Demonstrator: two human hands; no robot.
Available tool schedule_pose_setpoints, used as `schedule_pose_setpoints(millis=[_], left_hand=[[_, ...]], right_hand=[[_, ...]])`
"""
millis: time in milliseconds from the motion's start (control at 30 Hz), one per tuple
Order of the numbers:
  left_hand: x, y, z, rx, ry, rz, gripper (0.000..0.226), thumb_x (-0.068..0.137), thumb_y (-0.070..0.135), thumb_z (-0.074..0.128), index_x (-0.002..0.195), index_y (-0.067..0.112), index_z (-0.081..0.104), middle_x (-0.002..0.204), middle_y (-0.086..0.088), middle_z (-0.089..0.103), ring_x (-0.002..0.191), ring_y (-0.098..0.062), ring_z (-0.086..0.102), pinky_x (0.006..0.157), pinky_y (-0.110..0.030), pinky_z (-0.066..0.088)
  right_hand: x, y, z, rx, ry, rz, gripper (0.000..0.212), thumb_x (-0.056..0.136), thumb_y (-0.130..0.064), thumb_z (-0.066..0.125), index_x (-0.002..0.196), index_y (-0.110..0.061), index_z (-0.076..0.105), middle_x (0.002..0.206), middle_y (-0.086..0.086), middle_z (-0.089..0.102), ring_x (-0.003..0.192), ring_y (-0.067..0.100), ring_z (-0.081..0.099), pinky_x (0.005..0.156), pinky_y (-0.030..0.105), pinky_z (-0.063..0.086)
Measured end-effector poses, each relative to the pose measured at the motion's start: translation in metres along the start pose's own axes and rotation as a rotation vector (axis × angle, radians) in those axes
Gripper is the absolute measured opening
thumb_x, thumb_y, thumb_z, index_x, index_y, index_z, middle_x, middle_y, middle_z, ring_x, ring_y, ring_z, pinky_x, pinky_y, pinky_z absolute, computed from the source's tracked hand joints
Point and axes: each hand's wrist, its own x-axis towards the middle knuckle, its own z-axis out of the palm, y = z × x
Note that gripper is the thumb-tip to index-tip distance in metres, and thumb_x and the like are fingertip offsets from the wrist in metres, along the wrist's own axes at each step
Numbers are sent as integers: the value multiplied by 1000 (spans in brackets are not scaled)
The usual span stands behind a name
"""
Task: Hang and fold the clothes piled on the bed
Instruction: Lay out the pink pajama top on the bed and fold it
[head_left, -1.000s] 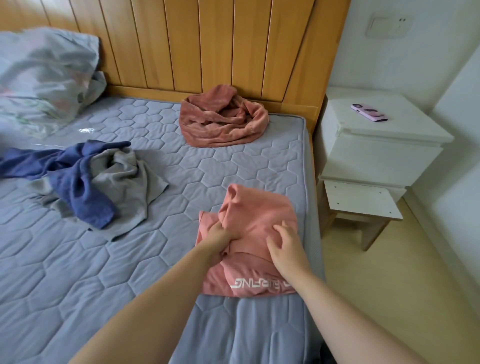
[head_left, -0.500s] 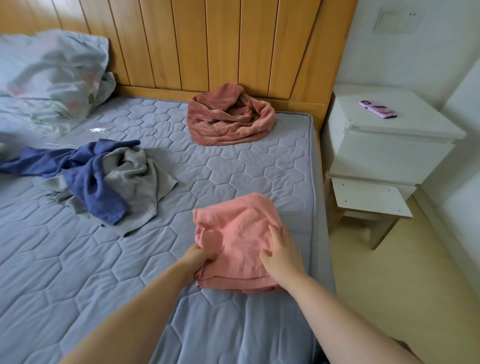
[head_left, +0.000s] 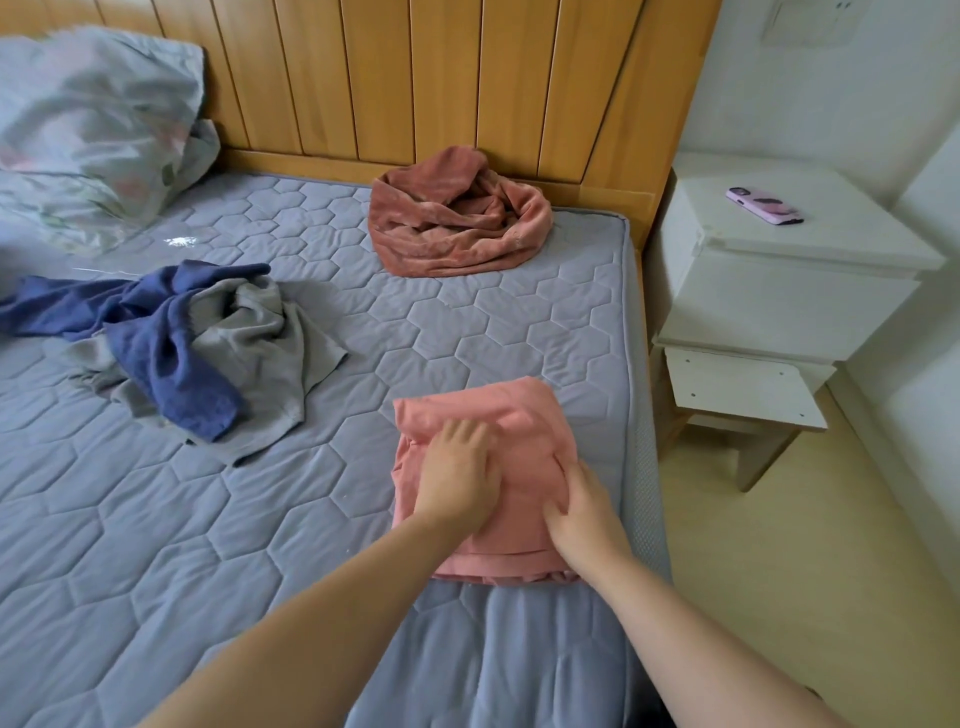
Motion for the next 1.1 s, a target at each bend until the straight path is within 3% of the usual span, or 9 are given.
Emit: schedule_pose_setpoints(millis=[67,133,233,433,533,700,800,933,1100], left_hand=[[-3,-7,15,126,-147,103,48,86,27,36,128,17,57,131,-9,56,123,-32,50,99,-52,41],[-6,-18,28,224,-287,49,63,86,42,25,147,27,33,157,-6,23,145,-29,17,111,-62,17],[-20,-32,44,280,-477,-156,79,74,60,5,150,40,0,158,4,-16,146,-21,-17,111,-64,-5],[-27,-37,54,301,-489,-205,83,71,62,5,150,39,-4,161,0,-7,147,-21,-11,111,-65,-5],[-28,-38,57,255,-423,-184,82,74,60,11,152,34,2,161,-3,0,148,-23,-6,112,-64,-3],[-29,-42,61,207,-355,-150,79,78,55,23,152,28,13,160,-7,13,148,-27,7,111,-63,3],[-30,-44,64,196,-316,-128,76,79,51,33,150,25,24,155,-10,26,144,-31,21,107,-67,13],[-33,-48,67,158,-249,-125,75,78,50,40,148,27,23,153,-8,32,142,-30,27,106,-66,18],[-34,-50,68,128,-237,-143,73,81,51,37,149,30,26,155,-2,30,144,-24,23,112,-63,16]], right_hand=[[1,4,-3,-20,23,-24,46,93,-24,49,138,-21,41,134,5,47,123,24,45,101,38,40],[5,7,-5,-106,28,-66,38,95,-27,48,132,-19,46,126,4,50,118,23,48,96,36,42],[11,13,-3,-213,50,-148,33,91,-26,53,122,-16,56,109,7,51,105,27,52,87,37,44],[42,2,-9,-53,205,-238,32,88,-36,46,79,-9,63,83,3,49,77,24,54,69,33,42],[76,-15,-17,111,225,-136,20,94,-20,51,99,-6,63,101,7,57,98,24,56,86,30,41],[129,-40,-24,263,-102,109,37,100,-29,37,109,-9,68,116,5,65,112,19,56,86,24,37],[141,-47,-19,209,-179,89,39,99,-34,40,84,-13,69,91,1,65,95,17,56,78,24,35],[147,-54,-5,50,-174,87,50,96,-43,44,56,-14,46,62,2,51,81,24,55,70,27,33],[153,-29,-20,-16,-48,190,60,97,-52,37,77,-1,61,104,26,64,105,35,58,80,31,38]])
